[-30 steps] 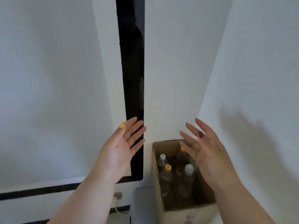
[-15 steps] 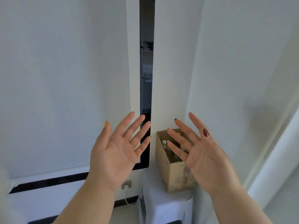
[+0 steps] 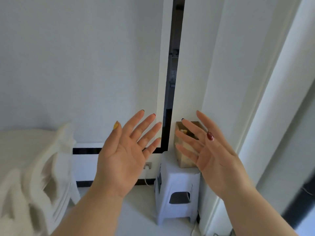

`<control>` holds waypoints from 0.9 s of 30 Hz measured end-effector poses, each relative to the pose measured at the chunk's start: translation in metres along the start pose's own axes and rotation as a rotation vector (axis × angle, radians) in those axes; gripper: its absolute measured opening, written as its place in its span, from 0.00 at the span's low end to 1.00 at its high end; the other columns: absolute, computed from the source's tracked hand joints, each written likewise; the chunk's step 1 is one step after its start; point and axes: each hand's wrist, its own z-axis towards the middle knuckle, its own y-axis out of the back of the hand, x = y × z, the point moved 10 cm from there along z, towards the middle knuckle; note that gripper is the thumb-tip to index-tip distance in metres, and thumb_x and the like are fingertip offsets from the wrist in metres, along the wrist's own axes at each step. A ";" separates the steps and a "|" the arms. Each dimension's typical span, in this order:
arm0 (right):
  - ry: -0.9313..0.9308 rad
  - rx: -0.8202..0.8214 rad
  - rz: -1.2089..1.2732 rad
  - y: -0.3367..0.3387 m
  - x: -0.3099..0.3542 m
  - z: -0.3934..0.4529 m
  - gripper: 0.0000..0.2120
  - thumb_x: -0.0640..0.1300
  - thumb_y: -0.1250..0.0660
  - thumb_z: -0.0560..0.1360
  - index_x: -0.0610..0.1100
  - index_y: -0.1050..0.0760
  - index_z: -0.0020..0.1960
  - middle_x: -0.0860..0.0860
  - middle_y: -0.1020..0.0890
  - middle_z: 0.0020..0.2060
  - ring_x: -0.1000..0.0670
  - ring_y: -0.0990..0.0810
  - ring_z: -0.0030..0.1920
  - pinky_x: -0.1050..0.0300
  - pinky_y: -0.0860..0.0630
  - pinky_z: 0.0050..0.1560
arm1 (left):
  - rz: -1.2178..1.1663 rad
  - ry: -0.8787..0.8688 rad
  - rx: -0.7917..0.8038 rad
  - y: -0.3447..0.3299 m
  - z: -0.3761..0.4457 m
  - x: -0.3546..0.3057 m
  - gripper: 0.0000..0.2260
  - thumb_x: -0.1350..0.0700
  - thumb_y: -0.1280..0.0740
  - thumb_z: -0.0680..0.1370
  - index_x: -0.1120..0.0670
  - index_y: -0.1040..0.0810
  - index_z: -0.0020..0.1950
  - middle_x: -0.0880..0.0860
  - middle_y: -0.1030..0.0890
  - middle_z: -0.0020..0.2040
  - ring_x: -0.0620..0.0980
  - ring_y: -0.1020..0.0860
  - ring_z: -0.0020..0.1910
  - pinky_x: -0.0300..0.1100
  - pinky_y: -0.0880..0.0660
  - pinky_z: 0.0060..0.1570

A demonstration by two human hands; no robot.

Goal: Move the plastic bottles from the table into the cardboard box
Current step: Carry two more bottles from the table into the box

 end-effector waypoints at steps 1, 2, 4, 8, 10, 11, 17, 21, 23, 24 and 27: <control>0.004 0.005 -0.037 -0.012 0.008 -0.018 0.43 0.60 0.23 0.65 0.53 0.35 0.75 0.47 0.24 0.70 0.41 0.24 0.68 0.38 0.28 0.66 | 0.036 -0.013 -0.005 -0.005 -0.022 -0.009 0.30 0.37 0.40 0.76 0.50 0.30 0.75 0.53 0.24 0.73 0.56 0.26 0.72 0.56 0.31 0.70; 0.010 0.004 -0.064 -0.023 0.015 -0.033 0.43 0.61 0.23 0.65 0.54 0.35 0.75 0.48 0.24 0.70 0.42 0.24 0.69 0.37 0.28 0.66 | 0.081 -0.029 -0.010 -0.009 -0.042 -0.021 0.32 0.37 0.35 0.74 0.50 0.30 0.75 0.53 0.25 0.73 0.56 0.26 0.72 0.57 0.32 0.70; 0.022 0.016 -0.094 -0.049 0.027 -0.059 0.43 0.63 0.24 0.64 0.56 0.34 0.75 0.50 0.24 0.70 0.44 0.24 0.68 0.37 0.29 0.67 | 0.225 -0.088 -0.037 -0.014 -0.078 -0.049 0.36 0.35 0.31 0.70 0.50 0.31 0.75 0.52 0.25 0.73 0.55 0.26 0.72 0.57 0.34 0.69; 0.064 0.082 -0.129 -0.107 0.043 -0.097 0.41 0.63 0.25 0.65 0.57 0.35 0.75 0.51 0.24 0.70 0.44 0.24 0.69 0.38 0.28 0.68 | 0.627 -0.251 -0.122 -0.012 -0.146 -0.116 0.30 0.38 0.35 0.74 0.45 0.32 0.74 0.43 0.26 0.73 0.47 0.26 0.71 0.52 0.32 0.69; 0.085 0.125 -0.132 -0.144 0.044 -0.112 0.40 0.63 0.25 0.65 0.57 0.34 0.74 0.51 0.24 0.70 0.45 0.24 0.69 0.41 0.27 0.66 | 0.776 -0.302 -0.160 -0.003 -0.181 -0.148 0.27 0.41 0.39 0.74 0.43 0.33 0.74 0.40 0.27 0.73 0.44 0.26 0.71 0.49 0.32 0.69; 0.096 0.143 -0.136 -0.163 0.044 -0.120 0.40 0.63 0.25 0.65 0.58 0.33 0.74 0.52 0.24 0.70 0.45 0.24 0.69 0.42 0.26 0.66 | 0.841 -0.324 -0.176 0.003 -0.198 -0.162 0.27 0.41 0.39 0.75 0.42 0.33 0.74 0.39 0.27 0.73 0.43 0.27 0.71 0.49 0.32 0.69; 0.154 0.266 -0.239 -0.294 0.030 -0.163 0.36 0.66 0.29 0.67 0.64 0.35 0.73 0.58 0.26 0.71 0.52 0.25 0.70 0.43 0.28 0.67 | 1.233 -0.402 -0.323 0.051 -0.308 -0.250 0.28 0.41 0.37 0.75 0.41 0.36 0.76 0.37 0.29 0.72 0.34 0.31 0.71 0.28 0.35 0.67; 0.166 0.349 -0.194 -0.400 0.006 -0.200 0.36 0.64 0.29 0.68 0.64 0.36 0.73 0.59 0.26 0.71 0.53 0.25 0.70 0.48 0.26 0.67 | 1.372 -0.407 -0.436 0.102 -0.395 -0.323 0.29 0.41 0.36 0.75 0.44 0.35 0.76 0.39 0.28 0.71 0.37 0.29 0.70 0.33 0.33 0.65; 0.156 0.391 -0.138 -0.465 -0.012 -0.224 0.37 0.67 0.28 0.66 0.65 0.35 0.72 0.59 0.26 0.70 0.52 0.25 0.69 0.48 0.25 0.66 | 1.401 -0.403 -0.487 0.135 -0.448 -0.364 0.29 0.42 0.36 0.75 0.46 0.34 0.76 0.40 0.27 0.71 0.40 0.28 0.70 0.40 0.31 0.66; 0.152 0.398 -0.110 -0.494 -0.022 -0.235 0.38 0.68 0.28 0.65 0.65 0.35 0.72 0.58 0.25 0.70 0.51 0.24 0.69 0.46 0.25 0.66 | 1.411 -0.391 -0.510 0.150 -0.474 -0.384 0.29 0.42 0.36 0.75 0.46 0.34 0.76 0.41 0.27 0.71 0.40 0.28 0.70 0.39 0.31 0.66; 0.141 0.407 -0.037 -0.572 -0.049 -0.267 0.38 0.67 0.27 0.64 0.64 0.34 0.72 0.57 0.25 0.70 0.51 0.24 0.69 0.43 0.26 0.66 | 1.438 -0.357 -0.582 0.195 -0.544 -0.435 0.29 0.42 0.36 0.74 0.47 0.33 0.75 0.42 0.27 0.71 0.41 0.27 0.70 0.35 0.31 0.66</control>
